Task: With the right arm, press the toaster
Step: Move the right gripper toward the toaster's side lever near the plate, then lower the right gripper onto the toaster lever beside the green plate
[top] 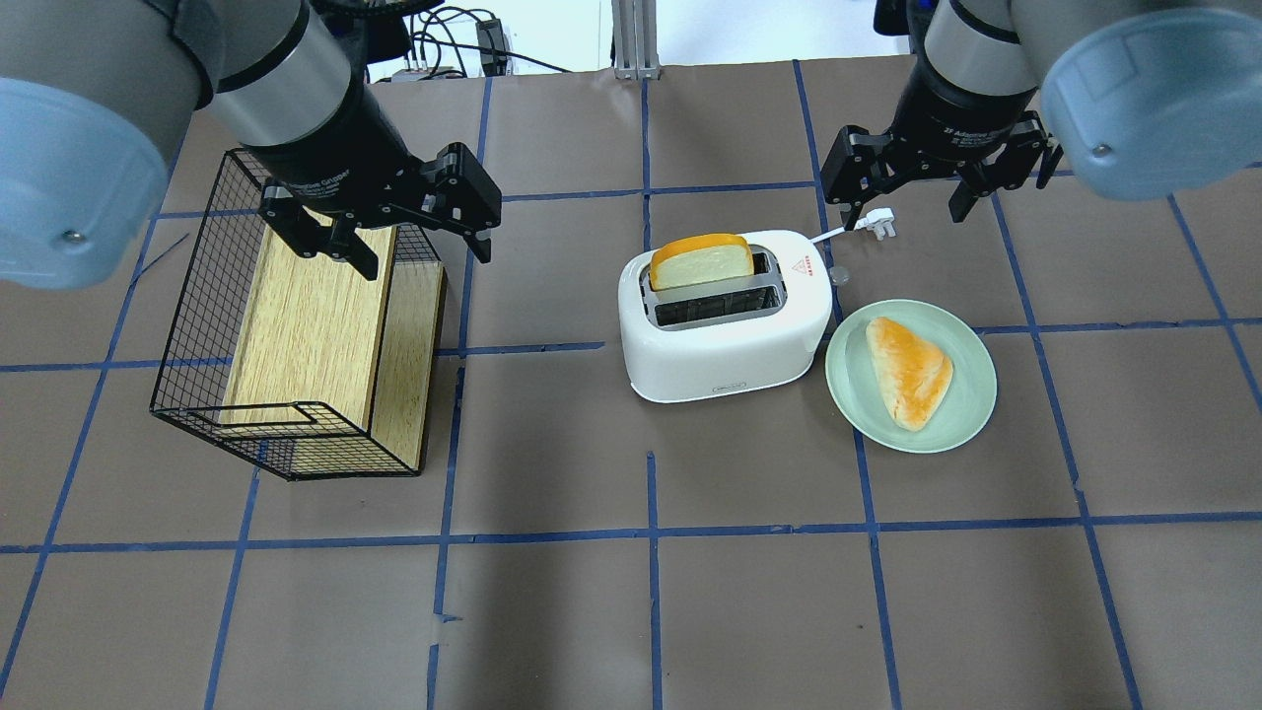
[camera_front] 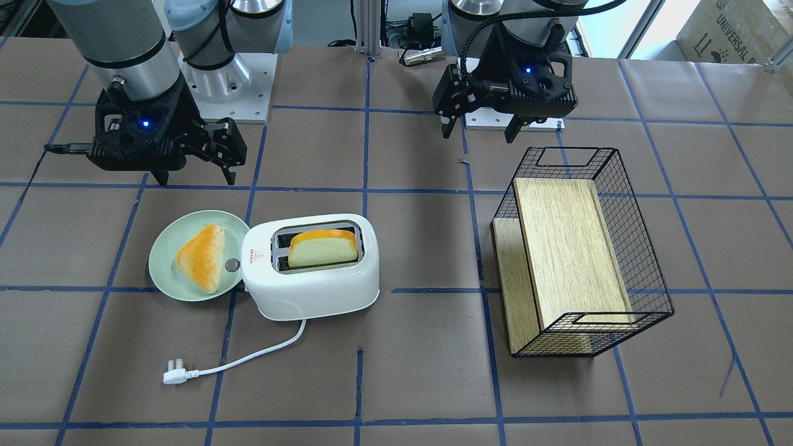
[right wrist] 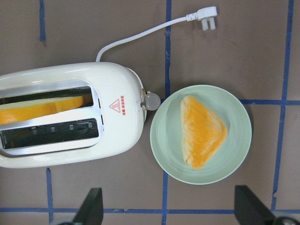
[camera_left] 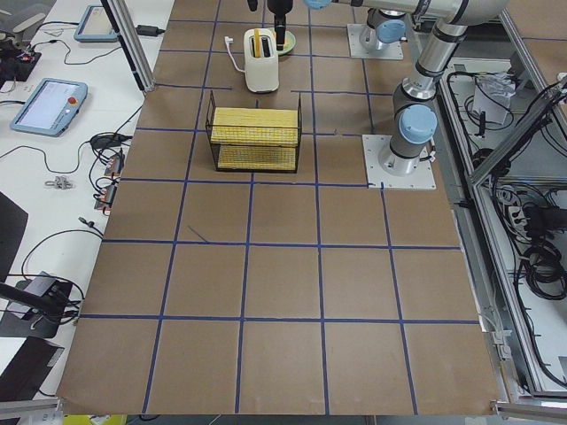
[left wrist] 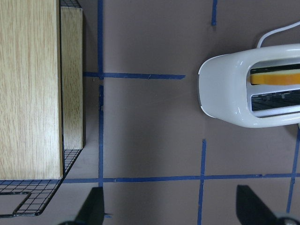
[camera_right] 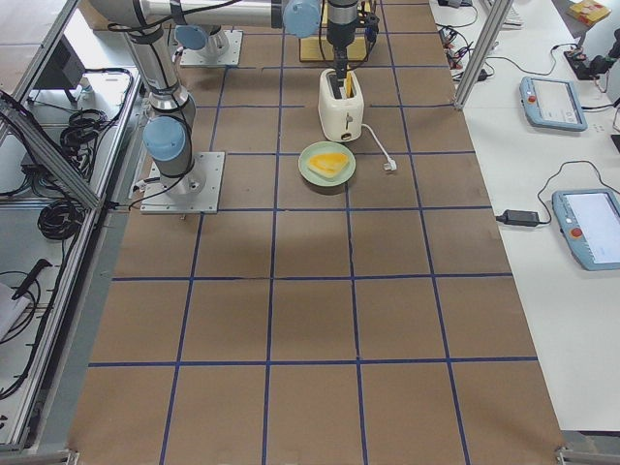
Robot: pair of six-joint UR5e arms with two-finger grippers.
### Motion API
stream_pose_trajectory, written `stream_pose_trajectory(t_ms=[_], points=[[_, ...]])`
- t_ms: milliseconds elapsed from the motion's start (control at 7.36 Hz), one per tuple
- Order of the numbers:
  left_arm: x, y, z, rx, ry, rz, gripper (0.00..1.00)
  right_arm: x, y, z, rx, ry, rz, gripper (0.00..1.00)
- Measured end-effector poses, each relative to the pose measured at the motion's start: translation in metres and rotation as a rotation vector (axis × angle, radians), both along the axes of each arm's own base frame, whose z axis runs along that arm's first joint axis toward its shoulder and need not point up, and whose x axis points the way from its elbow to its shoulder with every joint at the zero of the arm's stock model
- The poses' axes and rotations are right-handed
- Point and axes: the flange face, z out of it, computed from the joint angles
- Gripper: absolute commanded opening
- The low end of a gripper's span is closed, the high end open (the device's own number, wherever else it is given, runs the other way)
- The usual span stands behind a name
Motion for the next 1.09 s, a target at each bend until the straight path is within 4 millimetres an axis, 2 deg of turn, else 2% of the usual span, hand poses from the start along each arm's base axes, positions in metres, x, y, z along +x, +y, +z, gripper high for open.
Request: stream_pose_trajectory(t_ms=[272, 543, 815, 1086], points=[[0.0, 0.0, 0.0, 0.0, 0.0, 0.0, 1.0, -0.002, -0.011, -0.005, -0.038, 0.001, 0.111, 0.3], [0.0, 0.0, 0.0, 0.0, 0.0, 0.0, 1.0, -0.004, -0.017, -0.003, -0.063, 0.018, 0.304, 0.23], [0.0, 0.0, 0.0, 0.0, 0.0, 0.0, 1.0, -0.004, -0.025, 0.0, -0.11, 0.037, 0.536, 0.21], [0.0, 0.0, 0.0, 0.0, 0.0, 0.0, 1.0, -0.002, -0.03, -0.011, -0.103, 0.061, 0.852, 0.21]])
